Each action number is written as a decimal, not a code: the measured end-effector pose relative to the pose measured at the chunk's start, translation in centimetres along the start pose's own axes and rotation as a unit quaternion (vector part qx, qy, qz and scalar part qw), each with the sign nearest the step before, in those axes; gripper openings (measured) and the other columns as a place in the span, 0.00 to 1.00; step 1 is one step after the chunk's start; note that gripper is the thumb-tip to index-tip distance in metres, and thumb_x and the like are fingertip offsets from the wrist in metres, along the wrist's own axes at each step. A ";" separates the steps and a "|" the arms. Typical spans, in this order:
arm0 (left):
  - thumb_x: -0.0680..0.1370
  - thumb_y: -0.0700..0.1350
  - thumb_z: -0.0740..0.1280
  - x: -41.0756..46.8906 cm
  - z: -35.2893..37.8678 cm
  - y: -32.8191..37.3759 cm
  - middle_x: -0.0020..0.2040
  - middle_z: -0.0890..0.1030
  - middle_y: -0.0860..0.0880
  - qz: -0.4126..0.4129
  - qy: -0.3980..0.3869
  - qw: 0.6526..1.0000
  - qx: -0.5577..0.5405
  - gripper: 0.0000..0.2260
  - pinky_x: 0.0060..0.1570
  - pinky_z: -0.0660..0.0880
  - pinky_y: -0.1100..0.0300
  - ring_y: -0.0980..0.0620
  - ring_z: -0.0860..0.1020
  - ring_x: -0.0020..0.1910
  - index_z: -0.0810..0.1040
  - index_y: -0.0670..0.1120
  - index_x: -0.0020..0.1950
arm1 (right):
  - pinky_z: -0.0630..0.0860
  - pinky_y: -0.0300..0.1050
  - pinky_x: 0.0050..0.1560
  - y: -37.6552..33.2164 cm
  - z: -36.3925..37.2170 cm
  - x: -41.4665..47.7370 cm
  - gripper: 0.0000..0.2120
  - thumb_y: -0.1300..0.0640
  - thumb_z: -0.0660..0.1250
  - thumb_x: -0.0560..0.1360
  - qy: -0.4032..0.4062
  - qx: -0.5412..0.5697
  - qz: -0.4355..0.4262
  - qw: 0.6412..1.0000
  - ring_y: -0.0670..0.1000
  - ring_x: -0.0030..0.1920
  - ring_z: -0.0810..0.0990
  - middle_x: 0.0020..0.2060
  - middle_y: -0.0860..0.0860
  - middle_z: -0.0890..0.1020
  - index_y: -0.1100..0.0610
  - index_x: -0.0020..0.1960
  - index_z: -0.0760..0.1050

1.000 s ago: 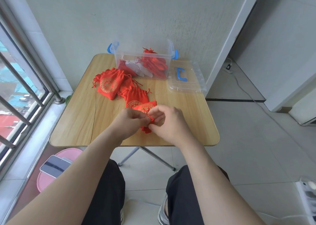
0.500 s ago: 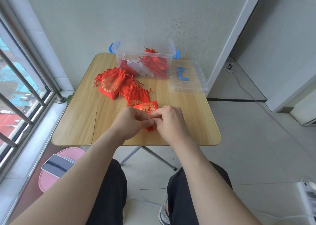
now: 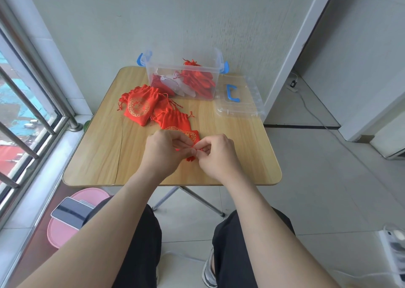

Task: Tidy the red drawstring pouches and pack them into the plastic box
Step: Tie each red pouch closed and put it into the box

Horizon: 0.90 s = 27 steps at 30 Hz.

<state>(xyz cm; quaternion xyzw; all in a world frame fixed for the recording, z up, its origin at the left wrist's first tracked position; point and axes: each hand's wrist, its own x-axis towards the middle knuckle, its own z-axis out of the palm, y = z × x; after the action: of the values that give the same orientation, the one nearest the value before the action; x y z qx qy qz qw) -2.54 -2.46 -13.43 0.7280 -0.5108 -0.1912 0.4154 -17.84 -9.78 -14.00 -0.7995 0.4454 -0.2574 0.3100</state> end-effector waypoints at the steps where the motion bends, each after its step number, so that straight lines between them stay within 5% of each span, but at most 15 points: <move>1: 0.69 0.46 0.85 0.1 0.0 -0.1 0.38 0.87 0.57 0.022 0.000 1.000 0.016 0.09 0.46 0.78 0.71 0.65 0.84 0.41 0.87 0.51 0.44 | 0.76 0.29 0.38 0.0 -0.2 -0.1 0.03 0.59 0.77 0.77 -0.006 0.005 0.010 1.000 0.41 0.41 0.82 0.40 0.44 0.86 0.53 0.48 0.88; 5: 0.71 0.42 0.83 0.2 0.0 -0.4 0.40 0.87 0.57 0.085 -0.022 0.994 0.070 0.08 0.52 0.82 0.60 0.63 0.84 0.43 0.88 0.50 0.47 | 0.70 0.24 0.34 -0.2 -0.8 -0.2 0.04 0.60 0.75 0.77 -0.061 0.036 0.069 0.995 0.40 0.41 0.81 0.38 0.43 0.83 0.51 0.47 0.87; 9: 0.75 0.36 0.79 0.2 -0.1 -0.5 0.43 0.87 0.57 0.145 -0.048 0.984 0.095 0.10 0.53 0.80 0.60 0.62 0.85 0.46 0.87 0.49 0.51 | 0.74 0.39 0.47 -0.2 -1.7 0.1 0.05 0.61 0.74 0.77 -0.128 0.138 0.165 0.968 0.47 0.49 0.81 0.43 0.44 0.86 0.52 0.46 0.87; 12: 0.77 0.34 0.76 0.1 -0.1 -0.3 0.45 0.86 0.57 0.176 -0.045 0.977 0.109 0.10 0.52 0.81 0.61 0.61 0.85 0.48 0.85 0.48 0.52 | 0.75 0.43 0.42 -0.1 -2.2 0.4 0.05 0.66 0.73 0.77 -0.165 0.239 0.230 0.929 0.48 0.39 0.78 0.34 0.48 0.83 0.59 0.48 0.86; 19: 0.75 0.32 0.75 -0.2 0.0 0.1 0.43 0.86 0.57 0.145 -0.019 0.988 0.048 0.10 0.50 0.83 0.62 0.63 0.85 0.45 0.83 0.47 0.46 | 0.73 0.41 0.36 0.6 -2.3 0.9 0.08 0.68 0.70 0.78 -0.220 0.407 0.312 0.830 0.47 0.33 0.76 0.37 0.54 0.79 0.63 0.57 0.82; 27: 0.72 0.37 0.75 -0.5 -0.4 0.6 0.41 0.88 0.57 0.114 -0.017 0.993 0.019 0.07 0.50 0.82 0.66 0.66 0.85 0.44 0.88 0.48 0.45 | 0.72 0.41 0.37 0.6 -2.1 0.7 0.04 0.66 0.70 0.79 -0.214 0.448 0.335 0.801 0.47 0.33 0.76 0.36 0.52 0.78 0.62 0.53 0.80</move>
<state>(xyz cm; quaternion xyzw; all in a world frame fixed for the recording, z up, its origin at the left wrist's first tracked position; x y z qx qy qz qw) -2.81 -1.92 -12.81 0.6696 -0.6011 -0.1448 0.4115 -19.28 -11.19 -12.87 -0.4075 0.4429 -0.1309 0.7878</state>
